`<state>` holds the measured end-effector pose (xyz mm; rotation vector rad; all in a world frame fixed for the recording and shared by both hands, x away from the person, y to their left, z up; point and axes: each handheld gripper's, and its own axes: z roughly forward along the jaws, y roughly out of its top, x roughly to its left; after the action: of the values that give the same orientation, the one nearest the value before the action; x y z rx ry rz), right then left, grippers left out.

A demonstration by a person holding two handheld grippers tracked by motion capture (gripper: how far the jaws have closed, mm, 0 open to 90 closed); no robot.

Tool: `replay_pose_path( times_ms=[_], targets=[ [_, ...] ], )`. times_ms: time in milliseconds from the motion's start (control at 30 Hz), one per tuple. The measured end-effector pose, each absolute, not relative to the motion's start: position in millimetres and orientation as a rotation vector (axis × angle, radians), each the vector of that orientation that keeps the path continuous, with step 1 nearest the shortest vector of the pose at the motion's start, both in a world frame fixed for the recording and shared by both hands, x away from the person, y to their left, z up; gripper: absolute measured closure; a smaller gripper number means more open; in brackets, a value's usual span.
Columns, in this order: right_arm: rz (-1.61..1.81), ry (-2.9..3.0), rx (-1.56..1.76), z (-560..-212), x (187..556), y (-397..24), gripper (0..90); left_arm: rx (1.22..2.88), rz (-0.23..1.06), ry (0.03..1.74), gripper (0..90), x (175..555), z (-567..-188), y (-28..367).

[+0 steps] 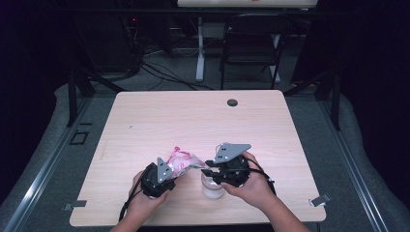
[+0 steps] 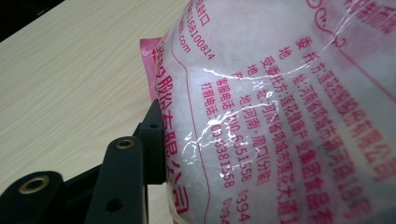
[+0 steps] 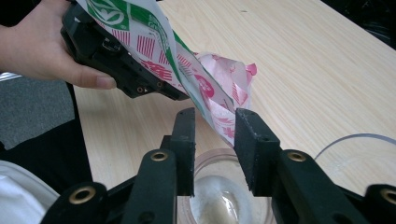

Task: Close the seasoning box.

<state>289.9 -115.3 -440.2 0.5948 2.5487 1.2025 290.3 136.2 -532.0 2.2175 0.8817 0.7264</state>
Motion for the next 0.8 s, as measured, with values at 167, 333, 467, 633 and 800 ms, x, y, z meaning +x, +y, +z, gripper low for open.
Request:
replay_pose_path(
  times_ms=[167,333,467,633,800],
  targets=[
    [1.194,2.544,0.589,-437.9,289.6,-116.3,65.8,2.232,0.744,0.869,53.1,292.2,-529.8,134.3],
    [1.183,2.547,0.579,-435.5,289.6,-116.6,64.4,2.255,0.756,0.844,53.1,294.0,-524.7,132.1],
    [1.171,2.537,0.566,-433.0,289.4,-116.9,61.6,2.268,0.765,0.834,53.2,296.3,-521.9,129.6],
    [1.161,2.531,0.546,-429.1,288.7,-118.2,60.2,2.283,0.777,0.819,53.2,298.5,-521.5,126.4],
    [1.153,2.517,0.526,-425.3,287.6,-118.7,58.9,2.295,0.779,0.808,53.2,299.9,-520.7,123.5]
  ],
)
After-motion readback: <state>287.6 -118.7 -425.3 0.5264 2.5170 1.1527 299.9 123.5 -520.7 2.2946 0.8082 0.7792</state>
